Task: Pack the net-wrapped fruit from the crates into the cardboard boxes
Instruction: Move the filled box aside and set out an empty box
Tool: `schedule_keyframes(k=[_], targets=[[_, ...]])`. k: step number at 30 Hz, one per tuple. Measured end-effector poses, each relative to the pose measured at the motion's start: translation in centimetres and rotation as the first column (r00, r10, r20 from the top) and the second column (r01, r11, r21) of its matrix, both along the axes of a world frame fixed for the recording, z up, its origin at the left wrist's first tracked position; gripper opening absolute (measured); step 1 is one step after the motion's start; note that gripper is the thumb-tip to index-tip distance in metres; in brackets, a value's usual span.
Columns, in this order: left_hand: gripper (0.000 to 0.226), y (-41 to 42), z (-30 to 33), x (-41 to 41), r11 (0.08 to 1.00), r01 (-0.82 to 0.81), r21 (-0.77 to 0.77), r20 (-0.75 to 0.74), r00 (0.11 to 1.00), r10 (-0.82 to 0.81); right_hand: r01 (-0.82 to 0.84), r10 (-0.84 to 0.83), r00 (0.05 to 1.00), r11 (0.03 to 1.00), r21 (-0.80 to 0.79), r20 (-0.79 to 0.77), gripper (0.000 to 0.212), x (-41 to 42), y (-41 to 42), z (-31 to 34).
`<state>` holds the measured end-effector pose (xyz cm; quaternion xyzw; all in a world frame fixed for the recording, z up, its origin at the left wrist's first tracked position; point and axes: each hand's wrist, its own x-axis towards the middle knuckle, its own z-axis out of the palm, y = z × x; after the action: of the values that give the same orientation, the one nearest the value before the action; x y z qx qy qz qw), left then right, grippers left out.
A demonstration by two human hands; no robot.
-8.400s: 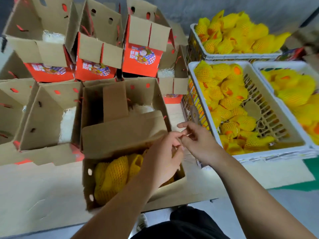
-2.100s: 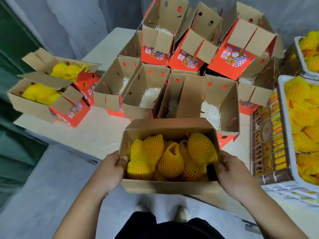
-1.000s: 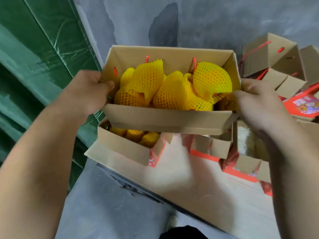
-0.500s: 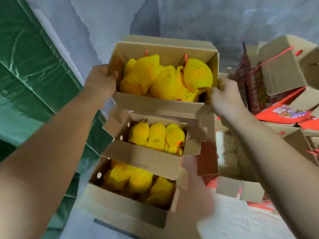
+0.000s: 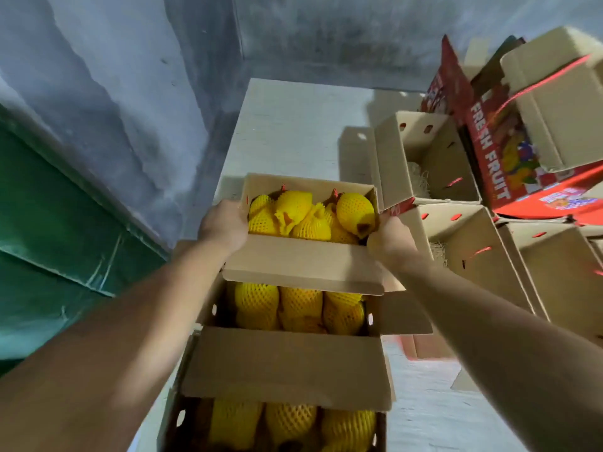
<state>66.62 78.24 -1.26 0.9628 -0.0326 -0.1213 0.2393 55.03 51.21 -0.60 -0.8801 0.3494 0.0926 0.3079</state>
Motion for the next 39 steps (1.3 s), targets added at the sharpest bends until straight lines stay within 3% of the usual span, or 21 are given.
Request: schedule_keyframes(k=[6,8,11,13,15,17,19,21,24,27,34,39], targets=[[0.03,0.2,-1.9,-1.1,0.999,-0.044,-0.005,0.057,0.997,0.045,0.058,-0.056,0.997,0.998,-0.031,0.055,0.024,-1.5,0.6,-1.3],[0.025,-0.3,-1.7,-0.9,0.997,-0.07,0.026,0.043,0.997,0.069,0.05,-0.05,0.999,0.999,-0.011,0.006,0.03,-1.6,1.1,-0.9],[0.024,-0.7,-1.4,-1.6,0.996,-0.052,0.078,0.069,0.996,0.047,-0.136,0.12,0.982,0.985,-0.109,-0.143,0.058,-2.7,1.9,0.9],[0.037,-0.9,-0.7,-3.2,0.996,0.026,0.08,0.157,0.987,-0.038,-0.292,0.26,0.953,0.927,-0.234,-0.158,0.075,-4.3,2.8,2.6],[0.043,-2.0,0.6,-6.0,0.994,0.104,-0.016,0.237,0.967,-0.098,-0.31,0.313,0.949,0.908,-0.283,-0.035,0.051,-6.3,3.6,4.4],[0.032,-4.1,2.2,-9.8,0.956,0.198,-0.214,0.293,0.947,-0.131,-0.257,0.297,0.948,0.926,-0.277,0.113,0.035,-8.6,4.0,6.1],[0.027,-6.6,4.1,-14.0,0.858,0.236,-0.456,0.208,0.966,-0.155,-0.212,0.27,0.93,0.948,-0.236,0.248,0.03,-11.2,3.8,7.7],[0.025,-9.2,5.9,-18.2,0.762,0.252,-0.596,0.137,0.967,-0.213,-0.213,0.27,0.896,0.958,-0.191,0.353,0.027,-14.2,3.3,8.9],[0.029,-13.6,7.4,-24.4,0.665,0.292,-0.687,0.155,0.954,-0.258,-0.238,0.27,0.844,0.963,-0.128,0.464,0.022,-18.9,1.2,9.8],[0.039,-18.8,8.0,-29.7,0.556,0.272,-0.785,0.109,0.945,-0.308,-0.147,0.157,0.817,0.987,-0.063,0.555,0.028,-24.3,-2.9,10.0],[0.025,-34.9,7.7,-43.2,0.481,0.29,-0.828,0.017,0.869,-0.495,0.033,-0.016,0.8,0.999,-0.016,0.599,0.036,-40.9,-17.9,8.8],[0.025,-45.2,7.0,-51.7,0.44,0.273,-0.855,-0.02,0.832,-0.554,0.136,-0.066,0.809,0.988,-0.078,0.584,0.041,-50.8,-28.2,8.9]])
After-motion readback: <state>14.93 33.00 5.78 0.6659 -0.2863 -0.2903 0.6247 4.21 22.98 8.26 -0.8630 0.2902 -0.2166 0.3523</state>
